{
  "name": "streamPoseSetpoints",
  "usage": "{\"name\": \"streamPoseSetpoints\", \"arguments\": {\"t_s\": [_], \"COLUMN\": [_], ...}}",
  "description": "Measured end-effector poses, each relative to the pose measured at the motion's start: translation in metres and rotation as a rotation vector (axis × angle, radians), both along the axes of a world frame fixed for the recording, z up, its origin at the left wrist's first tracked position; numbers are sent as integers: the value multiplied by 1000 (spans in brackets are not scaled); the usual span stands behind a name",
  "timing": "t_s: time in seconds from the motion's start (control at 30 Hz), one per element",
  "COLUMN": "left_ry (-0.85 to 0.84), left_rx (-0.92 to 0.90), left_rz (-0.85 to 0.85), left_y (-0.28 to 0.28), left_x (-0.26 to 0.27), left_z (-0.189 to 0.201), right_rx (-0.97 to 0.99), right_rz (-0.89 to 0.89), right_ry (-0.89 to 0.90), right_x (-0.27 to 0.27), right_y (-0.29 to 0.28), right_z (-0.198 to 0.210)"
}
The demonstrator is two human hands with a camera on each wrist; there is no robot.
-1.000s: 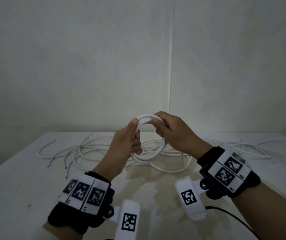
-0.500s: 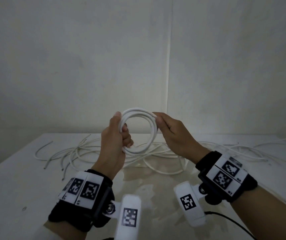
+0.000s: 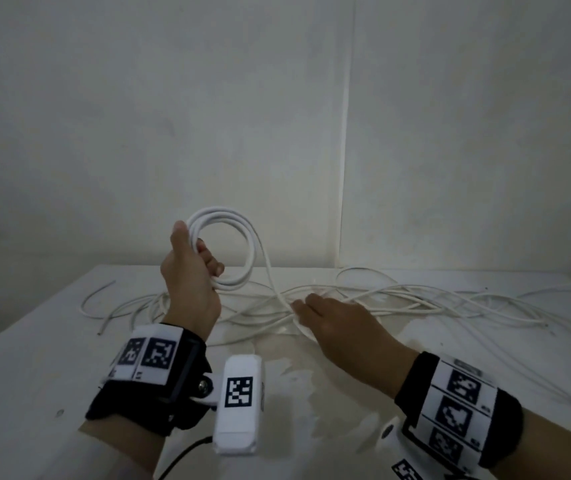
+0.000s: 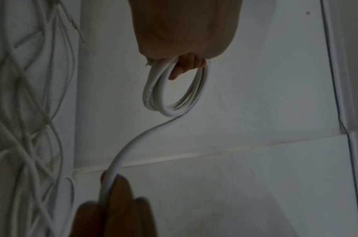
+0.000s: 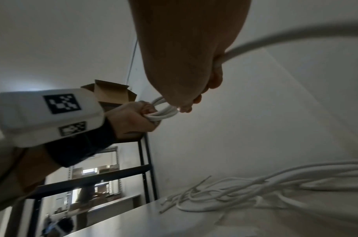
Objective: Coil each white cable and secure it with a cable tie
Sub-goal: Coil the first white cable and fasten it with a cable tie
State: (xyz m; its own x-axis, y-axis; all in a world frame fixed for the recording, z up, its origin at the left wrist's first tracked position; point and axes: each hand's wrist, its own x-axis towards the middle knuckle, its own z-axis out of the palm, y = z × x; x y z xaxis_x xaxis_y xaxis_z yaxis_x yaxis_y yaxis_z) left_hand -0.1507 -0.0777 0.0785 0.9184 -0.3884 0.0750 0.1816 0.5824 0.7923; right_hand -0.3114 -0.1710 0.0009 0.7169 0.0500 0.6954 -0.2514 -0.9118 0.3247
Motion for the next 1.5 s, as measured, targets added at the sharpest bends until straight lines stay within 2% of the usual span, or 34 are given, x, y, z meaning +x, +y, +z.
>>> {"name": "streamPoseSetpoints", "arguments": {"t_s": [0.23,0.33,0.47,0.6,0.73,0.97,1.17,1.33,1.5], "left_ry": [-182,-266,-392,-424,-491,-503,-473,-392,-341], "left_rx": [161,228,283,390,460,510,463,409,352], "left_rz": [-87,-184,-321,-380,-441,-604,-578,-478,-455], "left_y": [-7,-6,-1,-2,0,7,9,7,6], "left_x": [-26,-41,-51,-59,-64,-64,-65,-60,-57], "left_z": [-11,-13,-21,-22,-18,-20,-15,-13,-10], "right_rx": [-117,-129,17,279,398,490,716,771,1023], "right_rz": [37,151,343,347,349,335,310,139,157], "right_ry": [123,90,17,-93,-84,-91,-194,-128,-84], "right_x": [7,10,14,12,6,-4,-12,-14,-18], "right_y": [23,23,22,19,9,-16,-29,-22,-14], "right_z": [23,37,56,68,71,82,81,75,78]}}
